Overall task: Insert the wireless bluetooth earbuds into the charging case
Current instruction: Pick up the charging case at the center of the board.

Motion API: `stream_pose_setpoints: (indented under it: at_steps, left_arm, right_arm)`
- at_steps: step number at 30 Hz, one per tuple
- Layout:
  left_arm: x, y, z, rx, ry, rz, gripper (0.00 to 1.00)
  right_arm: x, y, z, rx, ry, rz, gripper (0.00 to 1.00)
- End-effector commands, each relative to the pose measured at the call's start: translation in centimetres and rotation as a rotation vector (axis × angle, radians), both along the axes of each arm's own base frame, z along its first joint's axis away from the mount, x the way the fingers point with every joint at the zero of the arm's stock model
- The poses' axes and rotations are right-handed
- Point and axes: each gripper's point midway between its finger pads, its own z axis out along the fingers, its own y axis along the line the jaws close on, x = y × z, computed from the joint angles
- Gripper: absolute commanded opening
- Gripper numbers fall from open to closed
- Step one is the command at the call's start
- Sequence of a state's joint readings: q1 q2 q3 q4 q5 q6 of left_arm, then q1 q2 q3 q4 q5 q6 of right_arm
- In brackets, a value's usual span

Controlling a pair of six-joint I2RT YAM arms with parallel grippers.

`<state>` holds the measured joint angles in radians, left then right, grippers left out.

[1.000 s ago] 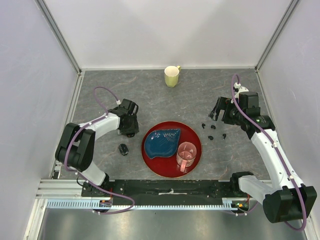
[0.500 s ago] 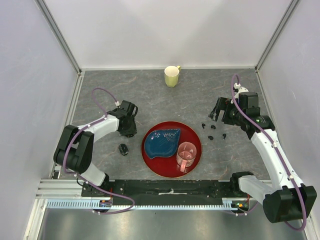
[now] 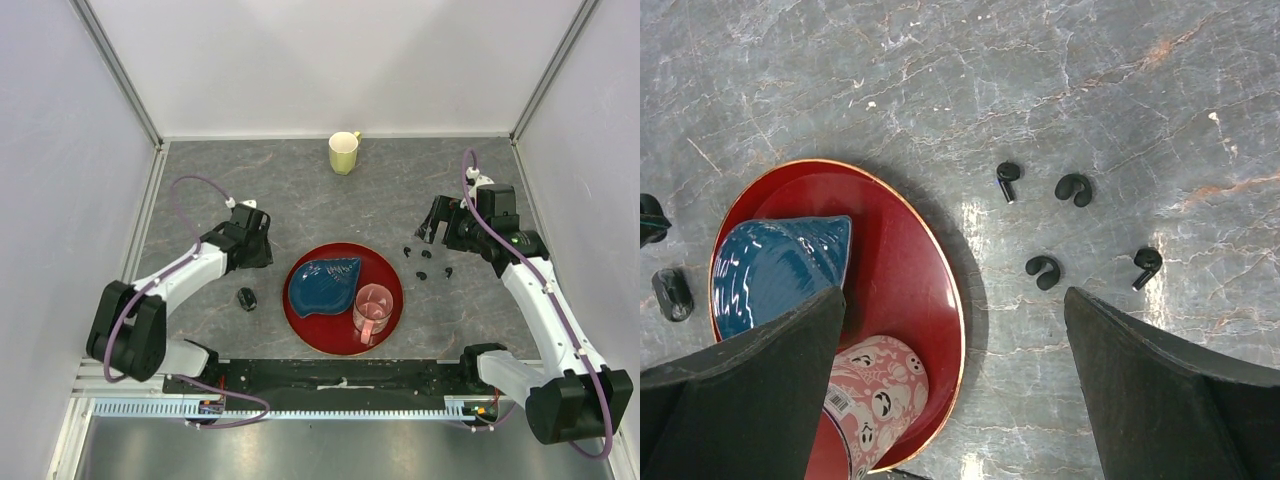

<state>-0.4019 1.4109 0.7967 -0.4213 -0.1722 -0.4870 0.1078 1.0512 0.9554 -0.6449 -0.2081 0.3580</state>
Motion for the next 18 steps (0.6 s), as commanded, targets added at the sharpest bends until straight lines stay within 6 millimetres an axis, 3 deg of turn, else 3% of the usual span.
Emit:
stream_pose_setpoints:
  at_steps: [1, 12, 18]
  left_arm:
    - [1.5, -1.1, 3.6, -0.054, -0.161, -0.073, 0.11]
    - [1.1, -4.5, 10.7, -0.214, -0.366, -0.3, 0.11]
    - [-0.2, -7.2, 14.0, -0.296, -0.475, -0.5, 0.11]
  right_arm:
    - [-0.1, 0.7, -0.2, 0.038, 0.012, 0.014, 0.98]
    - [-0.5, 1.6, 0.0, 0.081, 0.019, 0.044, 0.98]
    - [-1.2, 4.2, 1.1, 0.204, 0.029, 0.16, 0.98]
